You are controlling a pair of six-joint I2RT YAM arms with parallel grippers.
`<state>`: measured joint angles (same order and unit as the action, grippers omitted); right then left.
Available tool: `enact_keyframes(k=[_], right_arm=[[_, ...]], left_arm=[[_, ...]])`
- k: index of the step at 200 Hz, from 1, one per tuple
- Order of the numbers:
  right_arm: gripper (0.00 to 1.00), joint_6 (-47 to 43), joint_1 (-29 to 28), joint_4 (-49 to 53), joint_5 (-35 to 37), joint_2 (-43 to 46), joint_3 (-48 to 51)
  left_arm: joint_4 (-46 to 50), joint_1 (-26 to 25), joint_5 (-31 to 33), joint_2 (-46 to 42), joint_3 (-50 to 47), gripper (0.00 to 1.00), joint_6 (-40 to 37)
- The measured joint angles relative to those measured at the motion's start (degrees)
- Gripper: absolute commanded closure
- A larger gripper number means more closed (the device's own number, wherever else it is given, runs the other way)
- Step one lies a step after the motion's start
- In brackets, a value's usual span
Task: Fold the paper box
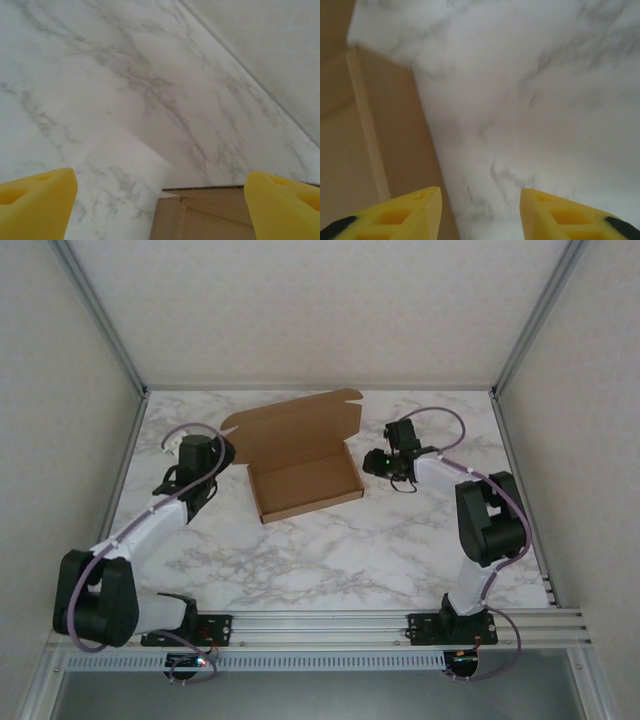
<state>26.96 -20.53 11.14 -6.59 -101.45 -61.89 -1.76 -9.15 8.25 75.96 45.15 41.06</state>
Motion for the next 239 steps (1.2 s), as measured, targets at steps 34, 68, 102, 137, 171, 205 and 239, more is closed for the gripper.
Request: enact_keyframes(k=[34, 68, 102, 137, 171, 205, 239], right_arm=[[0.57, 1.62, -4.61, -1.51, -3.21, 4.81, 6.29], [0.56, 0.55, -9.09, -4.87, -6.10, 10.21, 9.88], [0.53, -4.96, -7.30, -7.72, -1.31, 18.43, 12.04], [0.40, -17.94, -4.35, -17.03, 0.94, 18.47, 11.80], [0.35, -31.89, -0.04, -26.58, -4.94, 13.73, 11.02], [0.31, -41.24, 4.13, -28.06, -12.35, 6.82, 5.33], [0.33, -47.12, 7.02, -26.80, -20.44, 0.92, -2.93]], left_arm=[[-3.04, 0.00, -4.48, 6.36, 3.45, 0.14, -2.58], [-3.04, 0.79, -6.21, 7.41, 4.00, 0.13, -4.50], [-4.63, 3.15, -7.61, 0.28, -1.49, 0.17, -5.31], [-4.20, 3.23, -10.47, -0.94, -3.06, 0.17, -6.25], [-2.89, 3.28, -7.15, -3.43, -3.06, 0.16, -7.72], [-4.31, 4.94, -3.54, -7.50, -3.04, 0.16, -7.63], [-6.88, 8.96, -2.84, -5.35, -1.77, 0.16, -5.22]])
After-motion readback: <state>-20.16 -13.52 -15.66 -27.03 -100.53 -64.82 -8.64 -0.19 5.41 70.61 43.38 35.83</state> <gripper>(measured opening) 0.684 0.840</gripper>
